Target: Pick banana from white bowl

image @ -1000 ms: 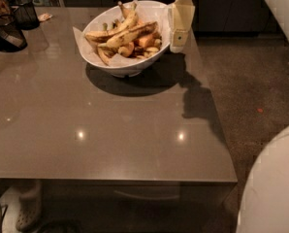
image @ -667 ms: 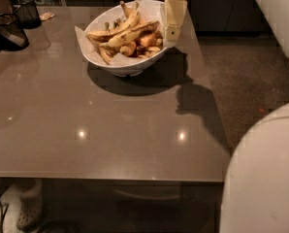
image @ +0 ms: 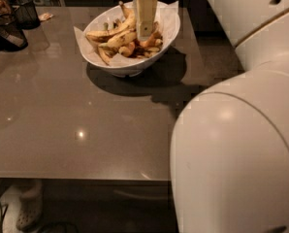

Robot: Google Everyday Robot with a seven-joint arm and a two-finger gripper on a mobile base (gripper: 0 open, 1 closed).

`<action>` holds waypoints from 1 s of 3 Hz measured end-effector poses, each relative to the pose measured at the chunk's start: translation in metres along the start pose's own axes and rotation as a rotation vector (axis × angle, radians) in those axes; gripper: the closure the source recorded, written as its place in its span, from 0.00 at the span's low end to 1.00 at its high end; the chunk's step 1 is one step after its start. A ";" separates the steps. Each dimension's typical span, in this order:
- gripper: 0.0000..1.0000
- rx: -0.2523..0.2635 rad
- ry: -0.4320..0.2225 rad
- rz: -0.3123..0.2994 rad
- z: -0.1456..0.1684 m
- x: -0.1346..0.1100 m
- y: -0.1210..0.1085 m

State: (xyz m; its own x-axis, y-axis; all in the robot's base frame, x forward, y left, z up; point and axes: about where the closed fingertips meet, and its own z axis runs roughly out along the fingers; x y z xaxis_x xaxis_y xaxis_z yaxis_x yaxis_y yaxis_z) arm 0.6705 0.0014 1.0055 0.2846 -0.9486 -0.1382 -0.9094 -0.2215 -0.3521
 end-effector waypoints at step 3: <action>0.32 -0.051 -0.031 0.057 0.038 0.005 -0.013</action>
Offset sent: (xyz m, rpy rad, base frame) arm -0.0075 -0.0158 -0.0299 -0.0611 0.2218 -0.0231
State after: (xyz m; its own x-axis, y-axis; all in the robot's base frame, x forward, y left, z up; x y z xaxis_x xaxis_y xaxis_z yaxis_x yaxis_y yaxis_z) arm 0.6951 0.0083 0.9737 0.2407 -0.9527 -0.1857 -0.9383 -0.1795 -0.2955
